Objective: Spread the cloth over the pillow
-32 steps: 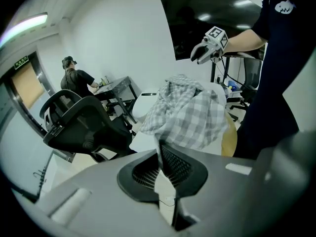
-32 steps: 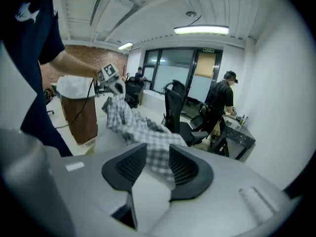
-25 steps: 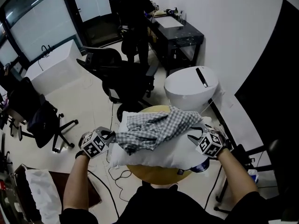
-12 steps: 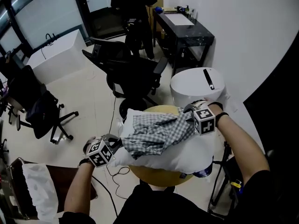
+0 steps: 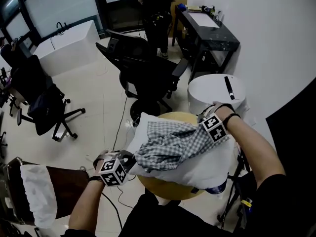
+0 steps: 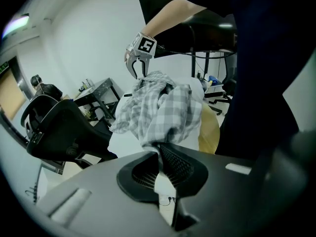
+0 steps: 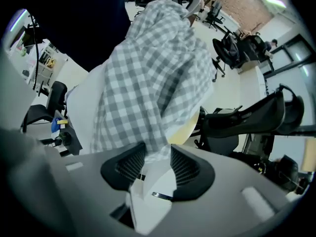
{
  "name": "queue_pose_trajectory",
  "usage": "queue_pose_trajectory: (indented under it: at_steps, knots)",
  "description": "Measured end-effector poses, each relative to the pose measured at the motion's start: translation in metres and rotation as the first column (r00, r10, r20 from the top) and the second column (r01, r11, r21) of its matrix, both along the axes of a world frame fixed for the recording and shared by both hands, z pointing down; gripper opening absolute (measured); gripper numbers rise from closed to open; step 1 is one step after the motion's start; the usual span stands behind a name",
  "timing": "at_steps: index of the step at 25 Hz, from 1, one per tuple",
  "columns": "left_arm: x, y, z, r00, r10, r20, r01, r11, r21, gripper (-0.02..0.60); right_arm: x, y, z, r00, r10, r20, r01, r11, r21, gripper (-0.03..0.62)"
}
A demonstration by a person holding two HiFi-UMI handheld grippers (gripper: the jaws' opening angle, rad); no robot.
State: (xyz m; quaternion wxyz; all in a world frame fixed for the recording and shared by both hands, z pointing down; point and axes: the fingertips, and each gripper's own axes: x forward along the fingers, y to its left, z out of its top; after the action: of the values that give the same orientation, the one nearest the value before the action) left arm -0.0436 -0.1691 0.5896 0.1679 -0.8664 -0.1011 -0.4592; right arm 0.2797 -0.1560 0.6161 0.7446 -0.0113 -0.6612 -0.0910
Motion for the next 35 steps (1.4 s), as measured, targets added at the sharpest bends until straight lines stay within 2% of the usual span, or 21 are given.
queue_pose_trajectory:
  at_steps: [4,6,7,11,14,19,22,25,27,29,31,33,35]
  knots:
    - [0.0,0.0,0.003,1.0,-0.011,-0.002,0.011,1.0,-0.012,0.0,-0.01,0.004,0.007,1.0,-0.012,0.016,0.013,0.999,-0.047,0.158]
    - [0.0,0.0,0.003,1.0,-0.014,-0.002,0.014,1.0,-0.013,0.007,-0.014,0.012,0.009,1.0,-0.012,0.029,0.014,0.998,-0.063,0.088]
    - [-0.001,-0.001,0.002,1.0,-0.015,-0.002,0.015,1.0,-0.009,0.03,-0.015,0.015,0.009,0.999,-0.006,0.036,0.008,0.998,-0.061,0.033]
    - [-0.005,-0.009,-0.007,0.999,-0.045,-0.023,0.046,0.998,0.047,0.148,-0.01,0.02,-0.004,0.993,0.091,0.08,-0.092,0.996,0.008,0.025]
    - [-0.006,-0.012,-0.021,0.993,-0.094,-0.076,0.101,0.99,0.097,0.202,0.0,0.024,-0.026,0.968,0.2,0.15,-0.212,0.974,0.075,0.023]
    - [0.001,0.018,-0.031,0.976,-0.146,-0.16,0.172,0.972,0.162,0.221,0.011,0.036,-0.069,0.923,0.296,0.246,-0.346,0.918,0.193,0.023]
    - [0.011,0.043,-0.024,0.961,-0.204,-0.187,0.235,0.958,0.165,0.221,0.021,0.046,-0.091,0.894,0.343,0.288,-0.417,0.872,0.256,0.023]
    - [0.012,0.06,-0.023,0.925,-0.299,-0.234,0.342,0.924,0.171,0.221,0.031,0.051,-0.109,0.86,0.39,0.329,-0.488,0.816,0.309,0.023]
    - [0.01,0.073,-0.031,0.901,-0.326,-0.286,0.386,0.903,0.189,0.221,0.038,0.053,-0.121,0.831,0.422,0.362,-0.538,0.774,0.334,0.023]
    - [0.007,0.085,-0.035,0.889,-0.331,-0.315,0.405,0.89,0.207,0.222,0.043,0.053,-0.132,0.799,0.447,0.403,-0.586,0.731,0.35,0.023]
    - [0.007,0.098,-0.032,0.892,-0.319,-0.321,0.398,0.89,0.222,0.233,0.045,0.053,-0.14,0.769,0.464,0.439,-0.623,0.695,0.358,0.023]
    - [0.011,0.116,-0.027,0.906,-0.282,-0.316,0.363,0.901,0.236,0.233,0.047,0.054,-0.144,0.754,0.473,0.455,-0.643,0.672,0.367,0.023]
    - [0.021,0.131,-0.016,0.915,-0.263,-0.307,0.336,0.916,0.217,0.233,0.048,0.055,-0.147,0.748,0.48,0.459,-0.653,0.657,0.376,0.023]
